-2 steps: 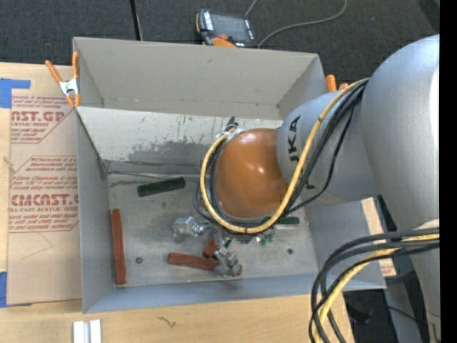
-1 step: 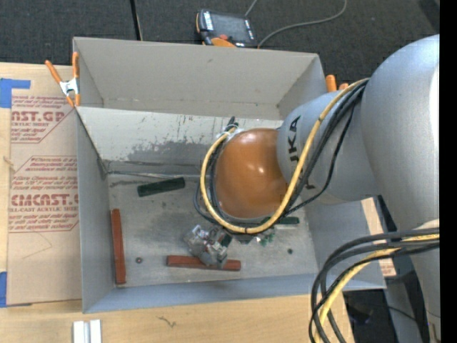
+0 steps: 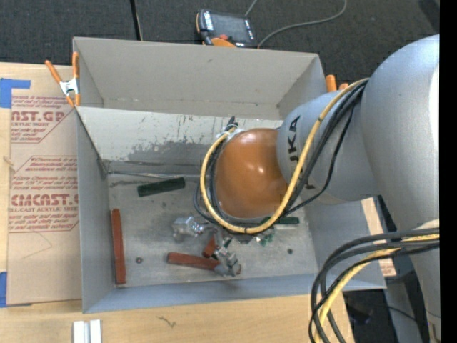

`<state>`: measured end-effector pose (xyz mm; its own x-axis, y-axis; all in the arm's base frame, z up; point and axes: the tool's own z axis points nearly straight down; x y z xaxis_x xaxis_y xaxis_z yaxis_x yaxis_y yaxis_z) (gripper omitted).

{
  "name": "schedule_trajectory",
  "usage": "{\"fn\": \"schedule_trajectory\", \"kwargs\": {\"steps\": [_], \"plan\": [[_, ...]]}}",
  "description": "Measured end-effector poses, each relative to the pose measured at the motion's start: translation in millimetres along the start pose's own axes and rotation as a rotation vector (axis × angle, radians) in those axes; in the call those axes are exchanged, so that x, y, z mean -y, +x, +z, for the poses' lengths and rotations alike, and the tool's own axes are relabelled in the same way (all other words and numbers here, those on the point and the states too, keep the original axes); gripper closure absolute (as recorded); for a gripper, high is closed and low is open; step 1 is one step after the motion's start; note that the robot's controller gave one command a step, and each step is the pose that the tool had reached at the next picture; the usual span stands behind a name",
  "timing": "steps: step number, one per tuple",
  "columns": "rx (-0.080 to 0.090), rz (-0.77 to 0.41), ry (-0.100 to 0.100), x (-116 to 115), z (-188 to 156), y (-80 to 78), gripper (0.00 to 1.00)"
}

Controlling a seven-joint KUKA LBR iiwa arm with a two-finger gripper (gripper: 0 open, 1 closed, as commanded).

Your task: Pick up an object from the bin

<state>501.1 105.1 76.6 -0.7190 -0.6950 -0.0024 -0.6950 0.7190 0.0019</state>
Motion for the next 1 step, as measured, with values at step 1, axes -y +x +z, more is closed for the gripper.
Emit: {"fn": "schedule_trajectory", "kwargs": {"steps": [1], "plan": [[-0.001, 0.000, 0.000, 0.0, -0.1, 0.3, 1.00]]}}
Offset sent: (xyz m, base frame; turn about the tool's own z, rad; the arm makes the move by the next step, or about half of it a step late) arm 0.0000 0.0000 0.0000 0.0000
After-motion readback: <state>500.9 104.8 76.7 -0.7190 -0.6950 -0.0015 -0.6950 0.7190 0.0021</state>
